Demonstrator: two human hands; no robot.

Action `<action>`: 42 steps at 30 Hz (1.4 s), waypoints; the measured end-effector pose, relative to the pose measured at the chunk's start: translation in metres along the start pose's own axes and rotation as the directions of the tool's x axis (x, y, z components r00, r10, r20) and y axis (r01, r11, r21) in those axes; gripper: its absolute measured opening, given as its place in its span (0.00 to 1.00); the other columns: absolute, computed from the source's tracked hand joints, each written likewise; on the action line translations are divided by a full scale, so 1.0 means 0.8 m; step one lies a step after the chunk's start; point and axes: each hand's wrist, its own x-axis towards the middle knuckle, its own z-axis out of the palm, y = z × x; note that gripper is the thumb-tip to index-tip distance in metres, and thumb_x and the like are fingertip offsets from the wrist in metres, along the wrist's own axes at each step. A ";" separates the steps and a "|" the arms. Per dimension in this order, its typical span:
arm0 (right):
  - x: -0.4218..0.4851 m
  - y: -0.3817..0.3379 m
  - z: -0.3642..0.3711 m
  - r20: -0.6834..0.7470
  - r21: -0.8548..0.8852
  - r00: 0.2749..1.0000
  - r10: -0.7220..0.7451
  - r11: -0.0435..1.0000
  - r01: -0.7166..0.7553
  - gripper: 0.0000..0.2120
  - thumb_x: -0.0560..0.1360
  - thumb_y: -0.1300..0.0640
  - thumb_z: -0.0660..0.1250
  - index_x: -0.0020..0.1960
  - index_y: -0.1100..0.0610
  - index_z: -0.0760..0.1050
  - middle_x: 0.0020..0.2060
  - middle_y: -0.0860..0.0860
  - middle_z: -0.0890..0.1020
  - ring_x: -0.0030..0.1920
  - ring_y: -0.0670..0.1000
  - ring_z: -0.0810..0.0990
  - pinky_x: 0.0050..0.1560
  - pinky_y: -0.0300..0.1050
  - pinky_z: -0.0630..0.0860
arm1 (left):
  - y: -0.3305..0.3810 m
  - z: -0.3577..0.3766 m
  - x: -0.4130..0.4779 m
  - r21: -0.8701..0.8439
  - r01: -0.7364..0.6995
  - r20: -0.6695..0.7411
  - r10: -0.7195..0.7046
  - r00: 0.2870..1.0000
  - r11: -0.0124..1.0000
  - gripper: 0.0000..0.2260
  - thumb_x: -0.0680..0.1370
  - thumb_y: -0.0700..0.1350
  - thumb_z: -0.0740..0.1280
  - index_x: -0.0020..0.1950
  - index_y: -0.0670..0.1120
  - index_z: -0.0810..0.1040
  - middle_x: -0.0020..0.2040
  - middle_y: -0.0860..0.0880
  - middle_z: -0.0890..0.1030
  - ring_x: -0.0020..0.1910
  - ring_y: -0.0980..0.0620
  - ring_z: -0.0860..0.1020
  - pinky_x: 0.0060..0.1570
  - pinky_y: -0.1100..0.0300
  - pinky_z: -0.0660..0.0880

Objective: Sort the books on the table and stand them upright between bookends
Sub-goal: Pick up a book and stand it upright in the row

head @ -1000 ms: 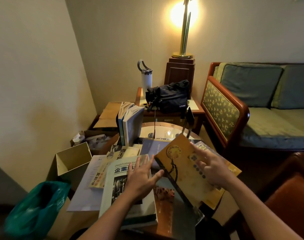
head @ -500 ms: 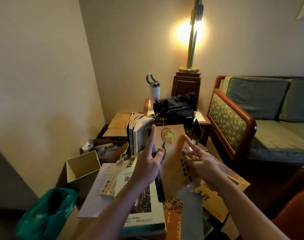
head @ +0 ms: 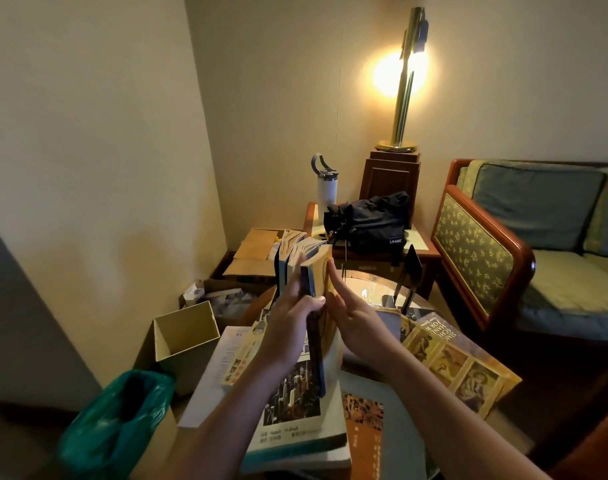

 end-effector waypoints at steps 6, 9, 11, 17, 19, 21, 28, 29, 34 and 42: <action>-0.008 0.003 0.010 -0.016 -0.047 1.000 0.025 0.999 -0.025 0.25 0.84 0.55 0.58 0.76 0.34 0.59 0.79 0.48 0.59 0.76 0.49 0.61 0.64 0.35 0.71 | -0.019 -0.005 -0.010 -0.175 0.083 0.017 -0.081 0.997 0.981 0.27 0.71 0.57 0.62 0.72 0.61 0.72 0.73 0.57 0.71 0.74 0.50 0.67 0.71 0.42 0.67; -0.018 -0.009 0.011 -0.095 -0.070 0.993 0.067 0.995 -0.074 0.25 0.83 0.46 0.57 0.78 0.35 0.55 0.79 0.50 0.58 0.77 0.54 0.60 0.70 0.47 0.65 | -0.031 -0.002 -0.016 -0.251 0.157 0.034 -0.153 0.988 0.955 0.24 0.73 0.53 0.61 0.70 0.61 0.73 0.74 0.51 0.71 0.73 0.48 0.69 0.72 0.39 0.66; -0.020 -0.022 0.010 -0.134 -0.086 0.987 0.086 0.991 -0.098 0.28 0.83 0.46 0.58 0.79 0.36 0.51 0.79 0.50 0.59 0.74 0.54 0.66 0.67 0.51 0.67 | -0.030 0.002 -0.016 -0.260 0.205 0.077 -0.191 0.979 0.944 0.24 0.74 0.52 0.59 0.70 0.60 0.73 0.74 0.47 0.71 0.71 0.46 0.72 0.69 0.39 0.69; -0.012 -0.057 -0.008 -0.221 -0.306 0.971 0.087 0.939 -0.154 0.27 0.84 0.56 0.57 0.79 0.38 0.55 0.73 0.52 0.70 0.40 0.43 0.81 0.42 0.40 0.81 | -0.026 0.018 -0.011 -0.078 0.178 0.173 -0.163 0.971 0.981 0.23 0.77 0.53 0.54 0.73 0.64 0.64 0.75 0.54 0.67 0.69 0.56 0.72 0.67 0.57 0.72; -0.013 -0.067 -0.014 -0.236 -0.420 0.968 0.085 0.889 -0.180 0.26 0.84 0.56 0.56 0.79 0.41 0.58 0.73 0.56 0.70 0.42 0.45 0.80 0.42 0.43 0.83 | -0.024 0.018 -0.009 -0.006 0.153 0.208 -0.148 0.967 0.988 0.21 0.77 0.53 0.53 0.70 0.67 0.63 0.75 0.57 0.66 0.71 0.58 0.68 0.62 0.67 0.69; -0.013 -0.071 -0.019 -0.250 -0.453 0.958 0.139 0.858 -0.243 0.26 0.84 0.56 0.57 0.79 0.42 0.57 0.72 0.58 0.70 0.41 0.48 0.79 0.38 0.48 0.84 | -0.026 0.013 -0.005 0.040 0.127 0.223 -0.133 0.966 0.991 0.25 0.77 0.52 0.52 0.75 0.63 0.59 0.76 0.57 0.65 0.73 0.60 0.65 0.63 0.69 0.65; -0.002 -0.049 -0.046 -0.286 -0.475 0.950 0.127 0.842 -0.256 0.26 0.84 0.60 0.55 0.79 0.43 0.57 0.77 0.55 0.63 0.70 0.59 0.72 0.52 0.43 0.79 | -0.041 -0.016 0.026 0.315 0.037 0.117 -0.078 0.990 0.948 0.25 0.81 0.50 0.52 0.79 0.49 0.61 0.79 0.52 0.62 0.76 0.56 0.62 0.75 0.58 0.61; 0.000 -0.047 -0.048 -0.281 -0.456 0.951 0.128 0.854 -0.250 0.26 0.85 0.59 0.55 0.79 0.43 0.57 0.77 0.55 0.63 0.71 0.59 0.70 0.55 0.45 0.79 | -0.045 -0.023 0.034 0.389 0.034 0.090 -0.075 0.993 0.920 0.23 0.83 0.49 0.53 0.78 0.48 0.63 0.79 0.52 0.63 0.76 0.52 0.63 0.76 0.52 0.60; 0.025 -0.044 -0.055 -0.282 -0.423 0.957 0.066 0.887 -0.186 0.25 0.85 0.55 0.55 0.79 0.41 0.55 0.75 0.56 0.65 0.60 0.53 0.77 0.48 0.42 0.76 | -0.061 -0.044 0.084 0.618 -0.079 0.088 0.030 0.996 0.782 0.25 0.83 0.50 0.50 0.75 0.37 0.66 0.77 0.44 0.65 0.75 0.43 0.67 0.70 0.44 0.70; 0.105 -0.031 -0.058 -0.315 -0.470 0.948 -0.041 0.875 -0.119 0.25 0.86 0.57 0.54 0.80 0.43 0.55 0.73 0.58 0.70 0.66 0.64 0.74 0.63 0.60 0.74 | -0.071 -0.066 0.178 0.792 -0.120 0.106 0.059 0.993 0.599 0.29 0.79 0.56 0.48 0.81 0.54 0.57 0.81 0.53 0.54 0.80 0.46 0.50 0.76 0.47 0.53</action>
